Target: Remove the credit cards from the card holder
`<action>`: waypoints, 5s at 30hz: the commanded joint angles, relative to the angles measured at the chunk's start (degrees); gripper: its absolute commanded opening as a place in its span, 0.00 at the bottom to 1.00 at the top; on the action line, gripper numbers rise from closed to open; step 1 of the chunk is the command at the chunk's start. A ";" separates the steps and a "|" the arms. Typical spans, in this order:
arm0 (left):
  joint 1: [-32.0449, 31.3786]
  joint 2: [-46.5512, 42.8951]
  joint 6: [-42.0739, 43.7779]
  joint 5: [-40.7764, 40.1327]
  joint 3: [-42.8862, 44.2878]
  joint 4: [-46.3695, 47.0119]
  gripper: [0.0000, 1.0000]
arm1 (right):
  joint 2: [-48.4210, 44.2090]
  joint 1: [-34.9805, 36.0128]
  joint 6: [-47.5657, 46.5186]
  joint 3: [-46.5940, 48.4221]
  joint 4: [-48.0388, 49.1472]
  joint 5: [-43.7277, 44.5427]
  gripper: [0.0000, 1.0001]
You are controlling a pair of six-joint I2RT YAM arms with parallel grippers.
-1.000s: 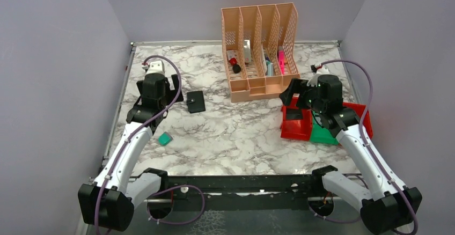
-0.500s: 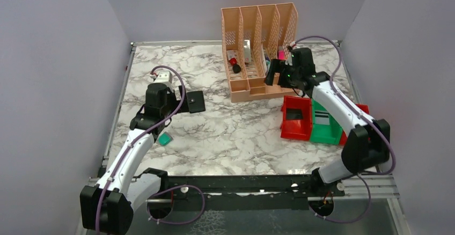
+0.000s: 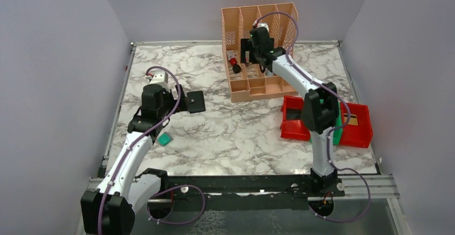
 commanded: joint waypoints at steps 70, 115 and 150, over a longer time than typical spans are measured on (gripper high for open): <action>2.82 0.04 -2.32 5.88 -0.73 2.36 0.99 | -11.99 -4.87 6.28 -28.41 9.99 -30.66 0.86; 3.34 0.06 -2.89 8.60 -1.11 2.70 0.99 | -40.14 -13.66 8.16 -56.69 3.78 -20.65 0.86; 3.41 7.19 -6.71 7.46 0.66 1.70 0.99 | -22.15 8.50 14.46 -32.70 4.22 -16.15 0.92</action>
